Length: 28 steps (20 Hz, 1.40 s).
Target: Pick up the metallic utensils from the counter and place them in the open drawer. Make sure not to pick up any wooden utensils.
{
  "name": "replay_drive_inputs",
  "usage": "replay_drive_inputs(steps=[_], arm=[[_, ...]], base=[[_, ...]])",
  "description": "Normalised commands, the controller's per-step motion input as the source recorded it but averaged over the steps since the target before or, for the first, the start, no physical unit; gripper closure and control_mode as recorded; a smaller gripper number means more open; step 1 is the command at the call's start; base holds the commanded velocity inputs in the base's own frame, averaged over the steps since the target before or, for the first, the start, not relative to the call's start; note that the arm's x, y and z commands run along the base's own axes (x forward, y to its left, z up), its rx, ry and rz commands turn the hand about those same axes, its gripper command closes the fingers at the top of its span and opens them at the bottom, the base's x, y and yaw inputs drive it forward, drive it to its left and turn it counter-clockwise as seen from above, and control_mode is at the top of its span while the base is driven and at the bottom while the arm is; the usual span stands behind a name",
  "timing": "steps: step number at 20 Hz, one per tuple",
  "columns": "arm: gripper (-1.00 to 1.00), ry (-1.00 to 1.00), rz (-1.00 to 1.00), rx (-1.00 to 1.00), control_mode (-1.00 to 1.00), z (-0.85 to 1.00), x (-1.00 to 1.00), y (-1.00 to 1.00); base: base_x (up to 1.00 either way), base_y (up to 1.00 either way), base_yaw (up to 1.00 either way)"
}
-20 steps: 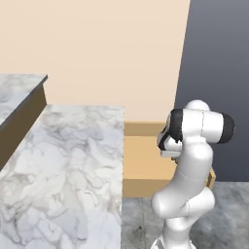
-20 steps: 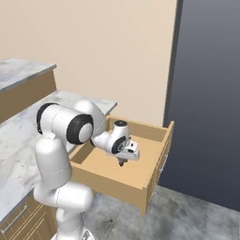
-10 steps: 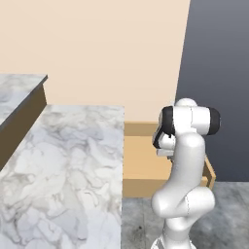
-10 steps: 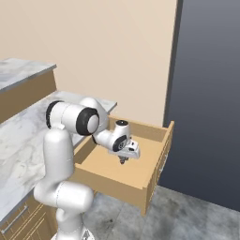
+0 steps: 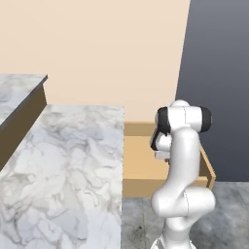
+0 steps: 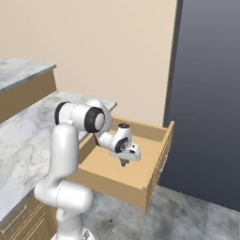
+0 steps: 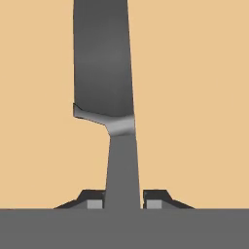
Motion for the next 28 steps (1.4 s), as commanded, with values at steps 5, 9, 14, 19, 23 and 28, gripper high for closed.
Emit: replay_drive_inputs(steps=[5, 9, 14, 19, 23, 28], arm=[[1.0, 0.01, 0.0, 0.0, -1.0, -0.31, 0.14, 0.0], [1.0, 0.0, 0.0, 0.0, -1.0, -0.36, 0.0, 0.0], [1.0, 0.0, 0.0, 0.0, -1.0, -0.32, 0.0, 0.0], [1.0, 0.0, 0.0, 0.0, -1.0, -0.3, 0.0, 0.0], [-1.0, 0.0, 0.0, 0.0, -1.0, -0.26, 0.0, 0.0], [-1.0, 0.0, 0.0, 0.0, -1.0, -0.01, 0.0, 0.0]], base=[[0.0, 0.0, 0.0], [0.0, 0.0, 0.0], [0.0, 0.0, 0.0], [0.0, 0.0, 0.0], [0.0, 0.0, 0.0], [0.0, 0.0, 0.0]])
